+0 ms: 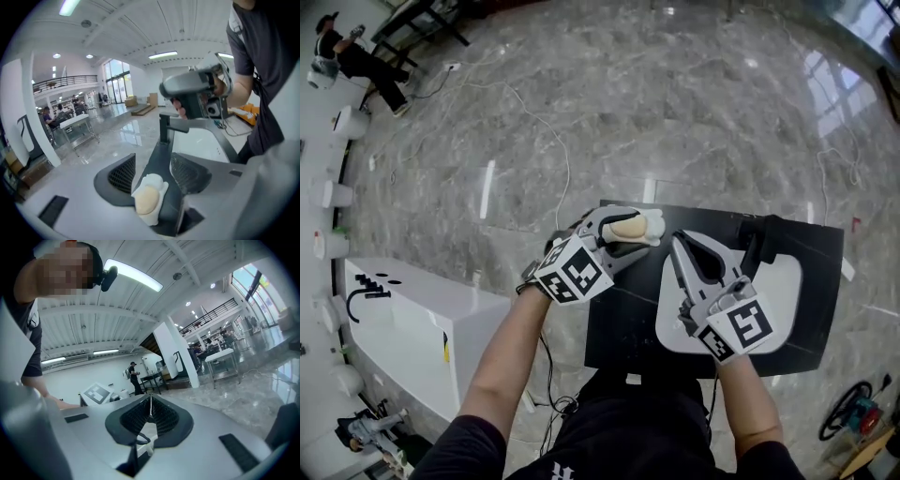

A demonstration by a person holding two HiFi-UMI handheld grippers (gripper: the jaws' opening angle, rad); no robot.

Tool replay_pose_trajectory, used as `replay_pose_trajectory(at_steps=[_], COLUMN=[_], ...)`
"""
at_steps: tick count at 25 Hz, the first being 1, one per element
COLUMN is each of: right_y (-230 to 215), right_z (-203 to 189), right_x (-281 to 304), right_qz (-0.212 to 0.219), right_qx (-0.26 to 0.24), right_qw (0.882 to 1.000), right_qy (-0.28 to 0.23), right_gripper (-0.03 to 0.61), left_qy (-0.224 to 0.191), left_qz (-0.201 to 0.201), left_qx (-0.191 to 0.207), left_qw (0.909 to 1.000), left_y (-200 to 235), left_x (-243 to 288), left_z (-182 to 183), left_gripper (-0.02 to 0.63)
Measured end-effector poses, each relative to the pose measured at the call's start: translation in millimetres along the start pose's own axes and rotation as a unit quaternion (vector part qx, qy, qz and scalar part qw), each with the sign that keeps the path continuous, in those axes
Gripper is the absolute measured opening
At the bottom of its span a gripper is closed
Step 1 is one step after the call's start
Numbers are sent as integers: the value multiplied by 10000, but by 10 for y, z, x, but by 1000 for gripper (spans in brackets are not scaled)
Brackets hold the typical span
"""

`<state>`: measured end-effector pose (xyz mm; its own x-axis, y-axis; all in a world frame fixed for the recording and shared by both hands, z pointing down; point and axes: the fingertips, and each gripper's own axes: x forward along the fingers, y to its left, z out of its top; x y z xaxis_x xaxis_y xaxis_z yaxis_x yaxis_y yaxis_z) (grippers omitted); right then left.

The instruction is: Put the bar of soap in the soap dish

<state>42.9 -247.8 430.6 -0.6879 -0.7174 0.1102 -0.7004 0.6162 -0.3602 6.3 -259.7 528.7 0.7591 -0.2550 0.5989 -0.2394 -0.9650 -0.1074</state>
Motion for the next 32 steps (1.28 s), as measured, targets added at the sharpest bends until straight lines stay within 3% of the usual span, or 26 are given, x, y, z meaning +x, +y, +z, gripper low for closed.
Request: replay_pose_trajectory(at_steps=[6, 13, 21, 32], right_y=[247, 632, 1130, 1659], right_z=[189, 328, 420, 575], right_x=[-5, -107, -298, -686], right_qz=[-124, -239, -252, -478], right_qx=[-353, -516, -620, -870], right_qw=[9993, 9984, 9977, 9946], right_qy=[57, 55, -77, -287], right_gripper=[9, 9, 9, 8], left_qy=[-1206, -1876, -2369, -2822], left_qz=[638, 1393, 1624, 1872], left_qx=[-815, -1284, -1755, -1664], left_qw=[9873, 9638, 9417, 9261], left_y=[-126, -347, -714, -1117], left_x=[-617, -1266, -1700, -2273], left_z=[550, 897, 1174, 1499], left_gripper=[162, 28, 8, 8])
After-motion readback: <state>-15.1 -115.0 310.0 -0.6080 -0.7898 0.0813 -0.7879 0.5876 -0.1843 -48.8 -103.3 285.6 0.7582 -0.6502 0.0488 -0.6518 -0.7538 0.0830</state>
